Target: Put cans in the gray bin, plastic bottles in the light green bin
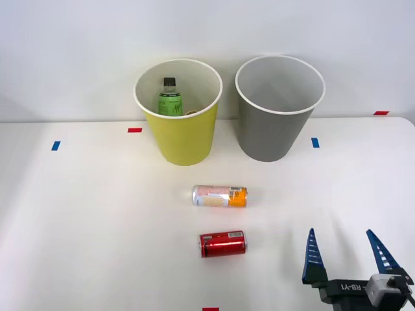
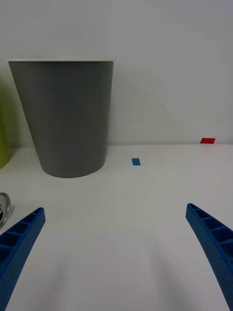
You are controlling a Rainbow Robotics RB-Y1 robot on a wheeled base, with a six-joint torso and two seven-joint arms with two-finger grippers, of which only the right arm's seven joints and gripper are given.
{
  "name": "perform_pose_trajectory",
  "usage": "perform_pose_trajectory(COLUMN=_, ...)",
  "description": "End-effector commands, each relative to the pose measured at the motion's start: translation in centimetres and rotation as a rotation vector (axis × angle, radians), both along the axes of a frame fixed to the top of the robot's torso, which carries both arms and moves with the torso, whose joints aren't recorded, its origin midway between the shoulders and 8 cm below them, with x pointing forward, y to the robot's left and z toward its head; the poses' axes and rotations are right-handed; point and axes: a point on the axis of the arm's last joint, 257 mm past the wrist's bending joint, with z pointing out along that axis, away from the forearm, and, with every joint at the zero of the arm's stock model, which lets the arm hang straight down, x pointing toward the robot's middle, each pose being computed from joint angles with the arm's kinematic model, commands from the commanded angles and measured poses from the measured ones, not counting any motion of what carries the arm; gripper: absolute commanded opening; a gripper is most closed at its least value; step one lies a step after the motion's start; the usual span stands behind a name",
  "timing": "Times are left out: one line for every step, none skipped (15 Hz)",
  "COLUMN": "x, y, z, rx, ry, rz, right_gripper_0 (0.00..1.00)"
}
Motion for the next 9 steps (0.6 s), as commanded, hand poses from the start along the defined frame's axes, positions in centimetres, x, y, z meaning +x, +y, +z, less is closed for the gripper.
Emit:
perform_pose_trajectory(x=-1.4, y=0.2, z=-1.4, rx=0.014, ry=-0.041, rz=-0.002, right_gripper_0=1.0)
perform_pose_trajectory(x=-1.9, y=0.3, z=-1.5, rx=0.017, ry=-0.048, rz=-0.001, right_gripper_0=1.0)
perform_pose_trajectory(x=-2.3, y=0.4, z=-1.5, rx=0.022, ry=-0.05, rz=-0.002, right_gripper_0=1.0)
perform_pose_trajectory(x=-2.6, y=0.5, z=-1.5, rx=0.027, ry=-0.051, rz=-0.004, right_gripper_0=1.0)
perform_pose_trajectory(x=-3.1, y=0.6, z=-1.7, rx=0.026, ry=-0.044, rz=-0.006, right_gripper_0=1.0)
perform_pose_trajectory(x=-3.4, y=0.8, z=-1.9, rx=0.025, ry=-0.047, rz=-0.007, right_gripper_0=1.0)
perform_pose_trajectory(x=-3.7, y=0.9, z=-2.1, rx=0.017, ry=-0.052, rz=-0.005, right_gripper_0=1.0)
perform_pose_trajectory(x=-4.1, y=1.3, z=-2.1, rx=0.004, ry=-0.056, rz=0.003, right_gripper_0=1.0)
perform_pose_trajectory(x=-4.3, y=1.6, z=-2.2, rx=-0.016, ry=-0.052, rz=0.01, right_gripper_0=1.0)
